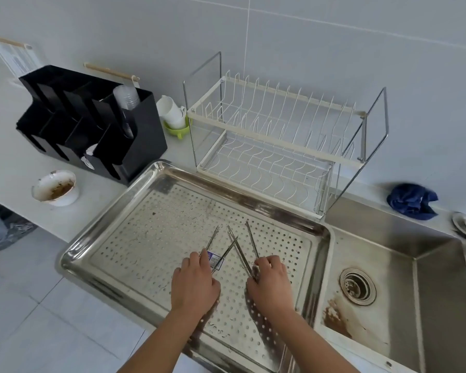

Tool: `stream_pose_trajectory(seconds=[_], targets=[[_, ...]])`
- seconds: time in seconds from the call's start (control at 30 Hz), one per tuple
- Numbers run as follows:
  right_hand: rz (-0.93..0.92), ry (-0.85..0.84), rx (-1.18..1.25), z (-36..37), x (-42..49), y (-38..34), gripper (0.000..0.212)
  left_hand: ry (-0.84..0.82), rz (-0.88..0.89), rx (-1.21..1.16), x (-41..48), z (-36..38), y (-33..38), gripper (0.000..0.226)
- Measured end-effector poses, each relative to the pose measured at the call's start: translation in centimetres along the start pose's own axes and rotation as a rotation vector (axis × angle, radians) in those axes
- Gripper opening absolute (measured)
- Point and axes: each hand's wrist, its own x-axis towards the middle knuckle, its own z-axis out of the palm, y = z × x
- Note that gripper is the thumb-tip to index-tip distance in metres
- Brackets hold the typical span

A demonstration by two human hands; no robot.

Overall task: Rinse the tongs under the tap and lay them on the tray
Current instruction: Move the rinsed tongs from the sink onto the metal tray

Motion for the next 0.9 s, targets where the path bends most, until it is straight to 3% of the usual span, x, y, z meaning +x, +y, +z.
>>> stream_pose_trajectory(seconds=[0.53,0.9], targets=[[0.105,0.213,0.124,-6.1,-4.2,3.7,0.046,0.155,0.343,-0.054,-1.8,-3.5,7.9,0.070],[0.217,0.309,0.173,-12.3,-9.7,14.2,0.046,0.162,0.492,-0.001,-6.6,-4.2,21.3,0.063]])
